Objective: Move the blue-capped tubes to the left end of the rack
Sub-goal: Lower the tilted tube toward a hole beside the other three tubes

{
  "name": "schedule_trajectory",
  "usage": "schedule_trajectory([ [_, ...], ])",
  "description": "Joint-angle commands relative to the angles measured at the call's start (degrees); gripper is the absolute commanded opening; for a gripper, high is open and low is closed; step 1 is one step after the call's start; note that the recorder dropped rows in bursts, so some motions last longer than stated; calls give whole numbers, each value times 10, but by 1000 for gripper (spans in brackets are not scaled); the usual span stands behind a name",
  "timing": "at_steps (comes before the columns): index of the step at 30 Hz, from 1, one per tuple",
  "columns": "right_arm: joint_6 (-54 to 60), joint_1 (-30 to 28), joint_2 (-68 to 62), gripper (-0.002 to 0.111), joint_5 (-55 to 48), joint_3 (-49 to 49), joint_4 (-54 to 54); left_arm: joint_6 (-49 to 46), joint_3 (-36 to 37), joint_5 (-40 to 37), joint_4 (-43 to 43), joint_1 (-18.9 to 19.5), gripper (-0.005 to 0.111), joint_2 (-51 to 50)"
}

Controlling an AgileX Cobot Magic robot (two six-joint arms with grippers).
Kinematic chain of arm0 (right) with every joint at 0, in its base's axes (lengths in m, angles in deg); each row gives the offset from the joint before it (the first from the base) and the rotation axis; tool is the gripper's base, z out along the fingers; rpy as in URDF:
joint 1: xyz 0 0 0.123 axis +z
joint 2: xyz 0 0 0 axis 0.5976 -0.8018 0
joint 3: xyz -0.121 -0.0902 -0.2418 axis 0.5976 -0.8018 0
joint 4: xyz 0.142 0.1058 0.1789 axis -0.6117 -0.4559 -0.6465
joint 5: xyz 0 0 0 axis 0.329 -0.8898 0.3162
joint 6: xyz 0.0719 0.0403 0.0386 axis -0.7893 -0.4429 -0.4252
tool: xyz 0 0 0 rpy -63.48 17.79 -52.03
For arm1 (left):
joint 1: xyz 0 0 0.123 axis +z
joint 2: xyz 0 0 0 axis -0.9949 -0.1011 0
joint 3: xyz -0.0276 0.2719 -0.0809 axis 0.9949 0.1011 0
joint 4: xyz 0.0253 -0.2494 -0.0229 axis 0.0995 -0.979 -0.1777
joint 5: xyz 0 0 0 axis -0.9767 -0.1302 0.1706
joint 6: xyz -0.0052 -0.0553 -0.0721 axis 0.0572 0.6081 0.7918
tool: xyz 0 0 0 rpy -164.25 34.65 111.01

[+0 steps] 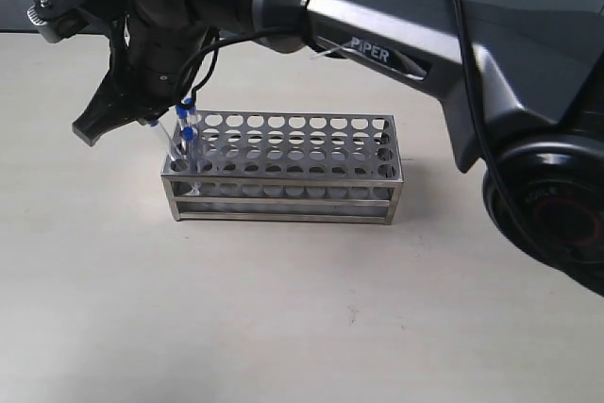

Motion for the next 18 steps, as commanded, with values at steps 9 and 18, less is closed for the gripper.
schedule_trajectory([
  [9, -40, -2, 24, 0, 19, -3, 36, 1, -3, 3, 1, -3, 1, -3],
  [18, -55, -2, 24, 0, -3, -3, 39, 1, -3, 3, 1, -3, 1, -3],
])
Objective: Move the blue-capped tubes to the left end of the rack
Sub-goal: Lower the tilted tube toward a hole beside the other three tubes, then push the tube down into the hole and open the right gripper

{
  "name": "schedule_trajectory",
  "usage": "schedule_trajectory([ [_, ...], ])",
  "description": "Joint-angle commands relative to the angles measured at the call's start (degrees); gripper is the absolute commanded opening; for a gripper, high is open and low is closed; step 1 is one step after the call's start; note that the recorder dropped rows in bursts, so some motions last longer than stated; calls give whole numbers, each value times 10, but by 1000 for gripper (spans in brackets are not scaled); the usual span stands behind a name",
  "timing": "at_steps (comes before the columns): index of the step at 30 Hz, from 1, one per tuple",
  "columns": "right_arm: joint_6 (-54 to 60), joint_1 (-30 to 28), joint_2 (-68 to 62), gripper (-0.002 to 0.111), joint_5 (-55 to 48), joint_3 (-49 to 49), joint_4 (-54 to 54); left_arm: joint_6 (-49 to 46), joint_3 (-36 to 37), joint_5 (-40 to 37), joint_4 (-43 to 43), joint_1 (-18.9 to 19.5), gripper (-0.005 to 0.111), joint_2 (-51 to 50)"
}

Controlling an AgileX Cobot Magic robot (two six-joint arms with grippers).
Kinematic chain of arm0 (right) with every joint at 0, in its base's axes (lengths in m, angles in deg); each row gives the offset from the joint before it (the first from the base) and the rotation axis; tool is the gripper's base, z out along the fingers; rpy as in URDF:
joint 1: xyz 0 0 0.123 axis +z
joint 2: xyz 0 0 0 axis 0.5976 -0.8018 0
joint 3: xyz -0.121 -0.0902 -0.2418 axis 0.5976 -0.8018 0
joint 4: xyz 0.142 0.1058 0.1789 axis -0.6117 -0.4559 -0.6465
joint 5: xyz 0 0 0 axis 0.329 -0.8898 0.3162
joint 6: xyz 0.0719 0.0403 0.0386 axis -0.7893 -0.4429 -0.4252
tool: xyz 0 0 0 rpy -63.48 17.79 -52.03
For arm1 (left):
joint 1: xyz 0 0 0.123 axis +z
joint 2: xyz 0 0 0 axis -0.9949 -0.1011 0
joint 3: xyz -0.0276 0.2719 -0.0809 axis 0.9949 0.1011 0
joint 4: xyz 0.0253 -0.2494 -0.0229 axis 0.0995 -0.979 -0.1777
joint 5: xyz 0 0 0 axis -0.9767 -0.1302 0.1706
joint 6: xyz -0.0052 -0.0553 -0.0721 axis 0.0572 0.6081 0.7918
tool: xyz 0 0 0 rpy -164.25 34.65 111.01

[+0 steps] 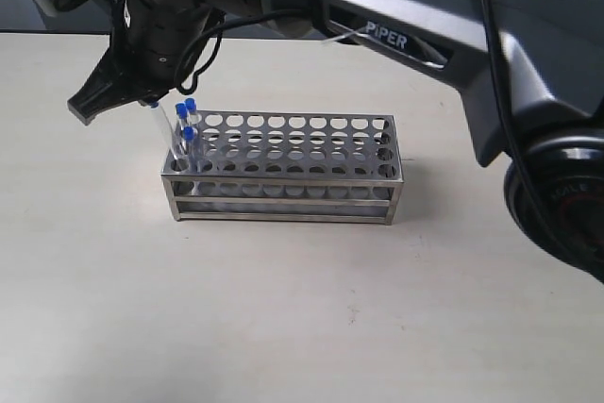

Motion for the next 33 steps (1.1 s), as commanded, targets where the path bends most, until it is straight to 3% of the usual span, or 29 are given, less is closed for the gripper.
schedule_trajectory([
  [1, -11, -2, 5, 0, -4, -3, 12, 1, -3, 3, 1, -3, 1, -3],
  [26, -11, -2, 24, 0, -71, -5, -4, 1, -3, 3, 1, -3, 1, -3],
  [33, 4, -2, 27, 0, -63, -53, -23, 1, -3, 3, 1, -3, 1, -3],
])
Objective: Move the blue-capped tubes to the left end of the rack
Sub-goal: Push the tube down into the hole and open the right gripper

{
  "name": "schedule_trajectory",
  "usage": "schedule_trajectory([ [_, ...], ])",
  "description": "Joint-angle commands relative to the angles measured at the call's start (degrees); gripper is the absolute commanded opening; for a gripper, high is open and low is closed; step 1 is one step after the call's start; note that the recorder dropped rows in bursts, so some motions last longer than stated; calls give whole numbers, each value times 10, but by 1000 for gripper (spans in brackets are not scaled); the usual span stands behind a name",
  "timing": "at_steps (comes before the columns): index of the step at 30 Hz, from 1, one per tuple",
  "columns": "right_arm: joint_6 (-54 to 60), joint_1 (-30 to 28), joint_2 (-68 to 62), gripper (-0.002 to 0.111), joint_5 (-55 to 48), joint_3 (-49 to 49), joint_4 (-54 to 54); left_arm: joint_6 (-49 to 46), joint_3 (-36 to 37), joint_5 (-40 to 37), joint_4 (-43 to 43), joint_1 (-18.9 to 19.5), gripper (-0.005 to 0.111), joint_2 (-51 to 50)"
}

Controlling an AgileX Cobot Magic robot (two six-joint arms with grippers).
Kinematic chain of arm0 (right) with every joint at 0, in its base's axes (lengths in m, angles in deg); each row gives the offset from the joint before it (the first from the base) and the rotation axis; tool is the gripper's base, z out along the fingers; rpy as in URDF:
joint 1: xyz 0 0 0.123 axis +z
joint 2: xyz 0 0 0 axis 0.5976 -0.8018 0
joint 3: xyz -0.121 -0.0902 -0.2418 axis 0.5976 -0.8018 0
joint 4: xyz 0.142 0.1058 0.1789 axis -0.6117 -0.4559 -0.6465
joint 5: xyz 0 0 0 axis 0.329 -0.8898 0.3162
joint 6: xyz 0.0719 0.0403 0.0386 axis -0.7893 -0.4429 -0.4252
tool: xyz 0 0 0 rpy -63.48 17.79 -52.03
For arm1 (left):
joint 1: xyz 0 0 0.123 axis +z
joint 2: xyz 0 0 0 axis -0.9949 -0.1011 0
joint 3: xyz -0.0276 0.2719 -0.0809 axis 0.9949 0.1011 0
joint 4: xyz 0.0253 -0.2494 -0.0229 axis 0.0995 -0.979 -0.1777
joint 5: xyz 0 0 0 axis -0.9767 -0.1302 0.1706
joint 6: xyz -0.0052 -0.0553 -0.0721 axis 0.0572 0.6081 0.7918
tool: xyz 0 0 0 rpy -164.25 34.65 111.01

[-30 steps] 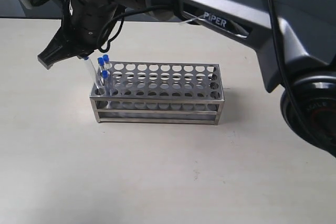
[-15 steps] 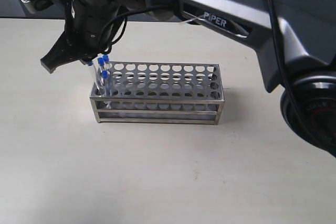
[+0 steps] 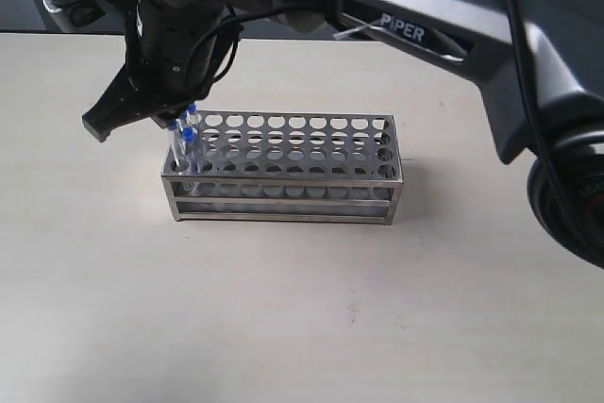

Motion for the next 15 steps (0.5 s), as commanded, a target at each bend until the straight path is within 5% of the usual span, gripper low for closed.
schedule_trajectory([
  [1, 11, 0, 11, 0, 9, -27, -4, 1, -3, 3, 1, -3, 1, -3],
  [15, 39, 0, 2, 0, -29, -30, -61, 1, -3, 3, 1, -3, 1, -3],
])
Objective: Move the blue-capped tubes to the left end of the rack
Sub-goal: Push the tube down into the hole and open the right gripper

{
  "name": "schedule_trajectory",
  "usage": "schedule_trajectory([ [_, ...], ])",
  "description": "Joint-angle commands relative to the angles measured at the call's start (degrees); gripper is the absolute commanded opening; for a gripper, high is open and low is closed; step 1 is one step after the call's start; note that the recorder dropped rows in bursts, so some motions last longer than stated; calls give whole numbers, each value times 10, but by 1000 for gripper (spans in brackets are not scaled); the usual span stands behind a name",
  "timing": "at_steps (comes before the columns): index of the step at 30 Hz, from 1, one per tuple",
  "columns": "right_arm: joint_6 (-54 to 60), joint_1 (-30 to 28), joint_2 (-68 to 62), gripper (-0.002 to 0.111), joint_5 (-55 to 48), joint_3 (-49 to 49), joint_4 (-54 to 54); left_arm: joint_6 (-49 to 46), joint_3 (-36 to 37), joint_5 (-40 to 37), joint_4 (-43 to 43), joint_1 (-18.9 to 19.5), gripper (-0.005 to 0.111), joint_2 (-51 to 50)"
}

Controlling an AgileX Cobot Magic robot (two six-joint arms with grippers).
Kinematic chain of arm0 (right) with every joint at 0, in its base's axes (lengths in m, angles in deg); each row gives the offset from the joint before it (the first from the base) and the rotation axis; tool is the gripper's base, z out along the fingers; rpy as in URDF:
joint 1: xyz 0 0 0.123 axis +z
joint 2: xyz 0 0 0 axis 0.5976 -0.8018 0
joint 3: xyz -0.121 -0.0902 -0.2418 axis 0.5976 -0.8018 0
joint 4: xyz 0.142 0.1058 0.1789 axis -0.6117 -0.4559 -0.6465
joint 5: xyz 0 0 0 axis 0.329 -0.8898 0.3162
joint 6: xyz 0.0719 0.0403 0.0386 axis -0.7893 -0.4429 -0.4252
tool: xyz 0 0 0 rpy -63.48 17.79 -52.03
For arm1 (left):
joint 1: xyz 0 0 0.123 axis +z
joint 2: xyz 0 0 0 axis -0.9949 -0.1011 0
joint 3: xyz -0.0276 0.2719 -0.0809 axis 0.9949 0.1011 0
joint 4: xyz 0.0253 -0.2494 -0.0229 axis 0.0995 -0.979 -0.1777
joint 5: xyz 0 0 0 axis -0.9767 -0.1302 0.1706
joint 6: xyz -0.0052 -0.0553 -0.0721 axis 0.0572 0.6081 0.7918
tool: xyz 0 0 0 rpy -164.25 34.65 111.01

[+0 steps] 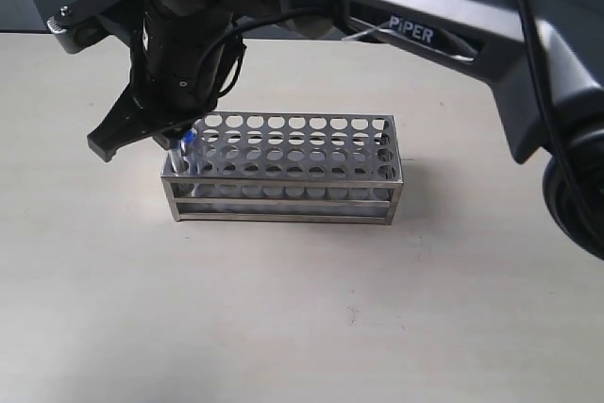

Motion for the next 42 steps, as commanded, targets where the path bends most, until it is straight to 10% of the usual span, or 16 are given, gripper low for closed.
schedule_trajectory([
  [1, 4, 0, -9, 0, -14, -3, -10, 1, -3, 3, 1, -3, 1, -3],
  [30, 13, 0, -40, 1, -23, -3, -19, 1, -3, 3, 1, -3, 1, -3],
  [38, 15, 0, -40, 53, -38, -3, -19, 1, -3, 3, 1, -3, 1, -3],
  [42, 8, 0, -39, 56, -48, -3, -19, 1, -3, 3, 1, -3, 1, -3],
])
